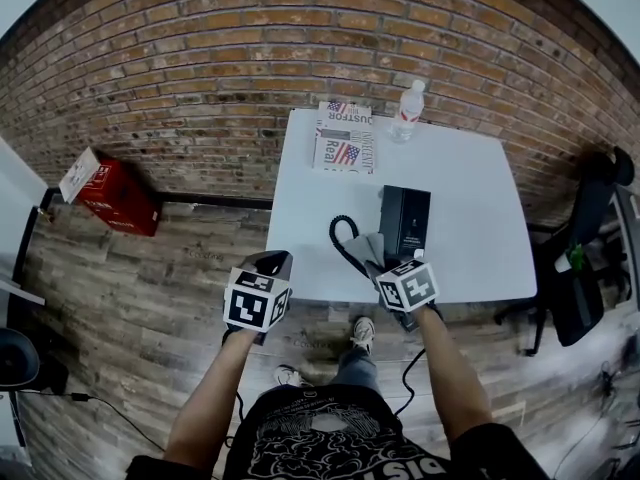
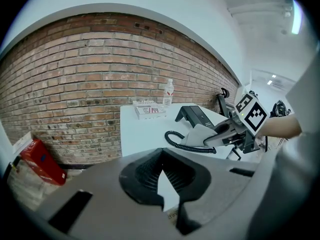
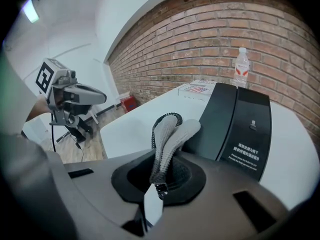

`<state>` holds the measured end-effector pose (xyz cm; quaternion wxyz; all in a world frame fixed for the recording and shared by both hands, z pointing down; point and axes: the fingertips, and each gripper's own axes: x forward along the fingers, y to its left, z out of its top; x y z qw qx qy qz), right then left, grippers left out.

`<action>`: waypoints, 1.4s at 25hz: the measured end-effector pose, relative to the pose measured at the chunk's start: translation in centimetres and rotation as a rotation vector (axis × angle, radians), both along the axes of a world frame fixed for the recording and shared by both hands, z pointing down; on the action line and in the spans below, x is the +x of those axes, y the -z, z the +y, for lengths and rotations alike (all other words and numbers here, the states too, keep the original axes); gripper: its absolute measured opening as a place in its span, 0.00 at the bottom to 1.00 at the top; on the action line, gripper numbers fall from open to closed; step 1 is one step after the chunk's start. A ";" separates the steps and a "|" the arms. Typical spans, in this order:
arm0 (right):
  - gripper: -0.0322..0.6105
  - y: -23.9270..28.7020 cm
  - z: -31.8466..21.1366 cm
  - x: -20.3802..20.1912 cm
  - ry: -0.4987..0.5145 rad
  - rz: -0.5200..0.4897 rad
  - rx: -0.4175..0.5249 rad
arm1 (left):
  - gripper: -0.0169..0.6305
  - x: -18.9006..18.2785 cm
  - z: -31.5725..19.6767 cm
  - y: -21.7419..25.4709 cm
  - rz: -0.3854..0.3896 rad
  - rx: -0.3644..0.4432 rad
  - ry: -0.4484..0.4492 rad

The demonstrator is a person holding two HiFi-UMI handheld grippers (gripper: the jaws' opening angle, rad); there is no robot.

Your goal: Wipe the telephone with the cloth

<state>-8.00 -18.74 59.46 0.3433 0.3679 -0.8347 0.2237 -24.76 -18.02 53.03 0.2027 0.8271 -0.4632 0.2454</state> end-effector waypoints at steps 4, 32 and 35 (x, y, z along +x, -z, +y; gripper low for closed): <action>0.07 0.6 0.0 -0.2 -0.022 -0.027 0.010 | 0.04 0.2 0.2 -0.2 -0.002 -0.003 -0.012; 0.07 19.5 -7.6 12.4 -0.244 -0.153 0.404 | 0.04 9.6 -10.5 9.0 0.056 0.163 -0.054; 0.07 20.5 -8.1 13.6 -0.283 -0.195 0.425 | 0.04 9.9 -11.0 10.0 0.074 0.192 -0.042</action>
